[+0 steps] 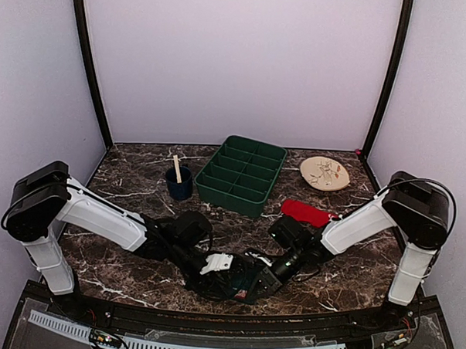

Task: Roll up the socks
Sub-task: Roll the sock at the center of the board.

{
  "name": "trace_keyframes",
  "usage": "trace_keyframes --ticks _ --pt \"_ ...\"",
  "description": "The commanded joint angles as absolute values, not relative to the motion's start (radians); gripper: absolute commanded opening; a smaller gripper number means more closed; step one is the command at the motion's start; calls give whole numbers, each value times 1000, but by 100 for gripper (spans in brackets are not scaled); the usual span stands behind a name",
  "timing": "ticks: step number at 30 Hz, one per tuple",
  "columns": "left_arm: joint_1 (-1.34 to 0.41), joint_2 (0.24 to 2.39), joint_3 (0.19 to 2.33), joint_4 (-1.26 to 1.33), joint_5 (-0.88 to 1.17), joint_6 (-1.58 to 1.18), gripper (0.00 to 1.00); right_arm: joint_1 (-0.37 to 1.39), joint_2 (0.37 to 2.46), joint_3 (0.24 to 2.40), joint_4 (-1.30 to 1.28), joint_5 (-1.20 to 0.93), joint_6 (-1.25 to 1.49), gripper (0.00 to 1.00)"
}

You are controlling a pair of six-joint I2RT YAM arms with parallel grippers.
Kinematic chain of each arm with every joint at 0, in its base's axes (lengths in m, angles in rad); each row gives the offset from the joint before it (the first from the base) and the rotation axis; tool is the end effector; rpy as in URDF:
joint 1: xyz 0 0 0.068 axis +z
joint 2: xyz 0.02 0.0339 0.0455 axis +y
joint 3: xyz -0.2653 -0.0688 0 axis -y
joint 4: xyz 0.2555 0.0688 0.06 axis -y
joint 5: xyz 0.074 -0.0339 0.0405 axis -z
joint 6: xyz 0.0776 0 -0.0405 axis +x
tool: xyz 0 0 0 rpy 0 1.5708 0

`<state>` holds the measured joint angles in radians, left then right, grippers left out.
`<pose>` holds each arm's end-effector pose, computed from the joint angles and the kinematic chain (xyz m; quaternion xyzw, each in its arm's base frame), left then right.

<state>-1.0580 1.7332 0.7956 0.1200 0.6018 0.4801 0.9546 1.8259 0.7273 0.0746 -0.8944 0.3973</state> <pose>0.1368 -0.3325 0.1042 0.6960 0.5624 -0.3643 0.2581 0.1357 0.2964 0.0653 0.3511 -0.8026 -0.4771 0.0706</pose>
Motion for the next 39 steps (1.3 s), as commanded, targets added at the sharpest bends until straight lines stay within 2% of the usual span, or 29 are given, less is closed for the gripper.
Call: trace_keyframes --ticks 1,18,31,34,39 --pt "-1062 1751 830 93 626 511 37 950 1854 743 32 -868 387 0" --pt "-1064 1835 879 47 664 534 36 941 1868 749 23 -882 391 0" --pt "-1065 1891 912 35 639 529 13 931 1849 741 4 -872 392 0" --pt "-1063 1906 937 4 658 532 5 925 1836 741 -1 -856 392 10" --pt "-1045 1948 995 -84 729 518 1 919 1794 732 -4 -819 400 32"
